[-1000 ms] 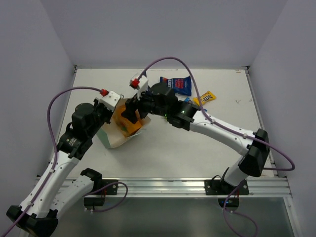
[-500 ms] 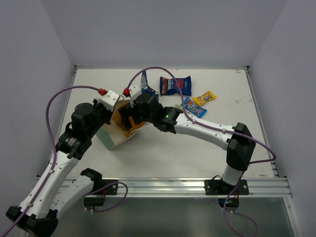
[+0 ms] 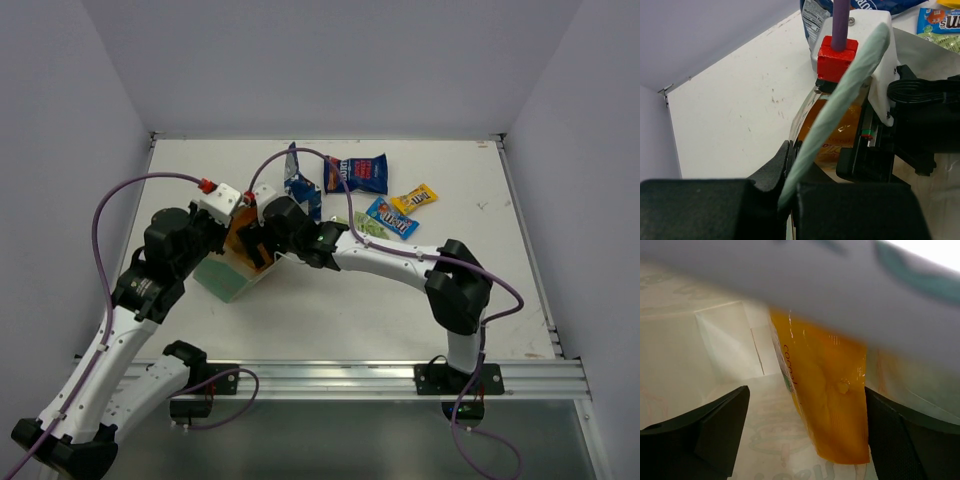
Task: Take the snacks out of the paper bag
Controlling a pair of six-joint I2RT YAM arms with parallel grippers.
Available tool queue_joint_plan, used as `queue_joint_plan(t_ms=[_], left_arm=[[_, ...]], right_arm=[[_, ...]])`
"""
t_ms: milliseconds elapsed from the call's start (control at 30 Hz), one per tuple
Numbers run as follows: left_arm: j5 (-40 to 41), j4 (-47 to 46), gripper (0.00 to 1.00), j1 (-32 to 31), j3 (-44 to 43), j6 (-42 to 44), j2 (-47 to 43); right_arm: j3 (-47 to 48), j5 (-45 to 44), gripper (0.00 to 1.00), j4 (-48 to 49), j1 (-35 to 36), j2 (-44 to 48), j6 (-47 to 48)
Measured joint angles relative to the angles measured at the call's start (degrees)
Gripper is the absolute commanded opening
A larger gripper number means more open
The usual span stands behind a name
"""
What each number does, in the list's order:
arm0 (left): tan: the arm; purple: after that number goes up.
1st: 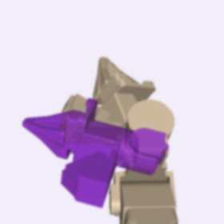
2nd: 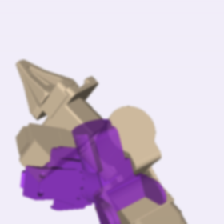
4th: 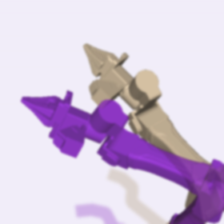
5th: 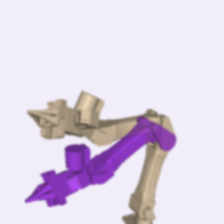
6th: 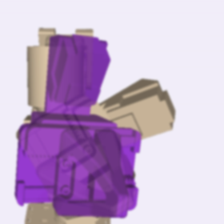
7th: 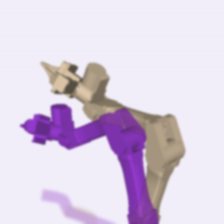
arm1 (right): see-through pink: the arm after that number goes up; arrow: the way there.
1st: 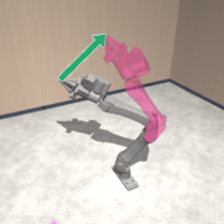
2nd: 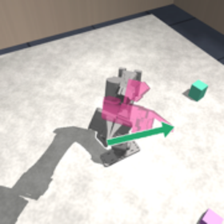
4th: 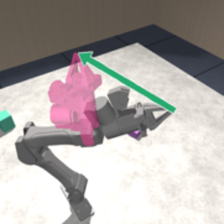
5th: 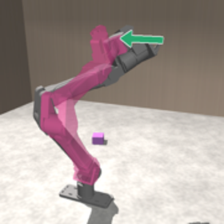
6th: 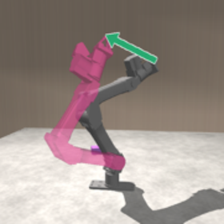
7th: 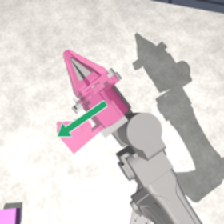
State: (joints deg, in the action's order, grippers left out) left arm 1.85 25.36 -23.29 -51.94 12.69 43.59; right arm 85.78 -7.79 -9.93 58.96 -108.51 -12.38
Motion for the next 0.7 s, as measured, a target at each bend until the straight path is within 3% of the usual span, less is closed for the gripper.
queue_joint_plan(t_ms=[33,133,167,200,267,300,400,700], left_arm=[[-0.2,0.0,0.00,0.0,0.0,-0.1,0.0],[-0.4,0.1,0.00,0.0,0.0,-0.1,0.0],[-0.5,0.1,0.00,0.0,0.0,-0.1,0.0],[-0.6,0.0,0.00,0.0,0.0,-0.1,0.0],[-0.9,-0.1,0.00,0.0,0.0,-0.1,-0.1],[-1.0,-0.1,0.00,0.0,0.0,-0.1,-0.2],[-1.2,0.0,0.00,0.0,0.0,-0.1,-0.2],[-0.5,-0.6,0.00,0.0,0.0,-0.1,-0.2]], right_arm=[[0.0,0.4,0.88,0.5,-0.1,-0.2,0.0],[-0.1,1.8,0.70,1.9,-0.7,-0.6,0.3],[-0.3,2.4,0.62,2.4,-0.9,-0.7,0.6],[-0.6,2.9,0.46,2.8,-1.0,-0.8,0.9],[-1.0,3.4,0.31,3.5,-1.3,-0.9,1.7],[-1.2,4.0,0.16,3.8,-1.5,-0.9,1.9],[-1.2,4.7,0.00,4.2,-1.6,-0.9,3.1],[-1.2,9.2,0.00,0.7,-1.8,1.9,6.3]])
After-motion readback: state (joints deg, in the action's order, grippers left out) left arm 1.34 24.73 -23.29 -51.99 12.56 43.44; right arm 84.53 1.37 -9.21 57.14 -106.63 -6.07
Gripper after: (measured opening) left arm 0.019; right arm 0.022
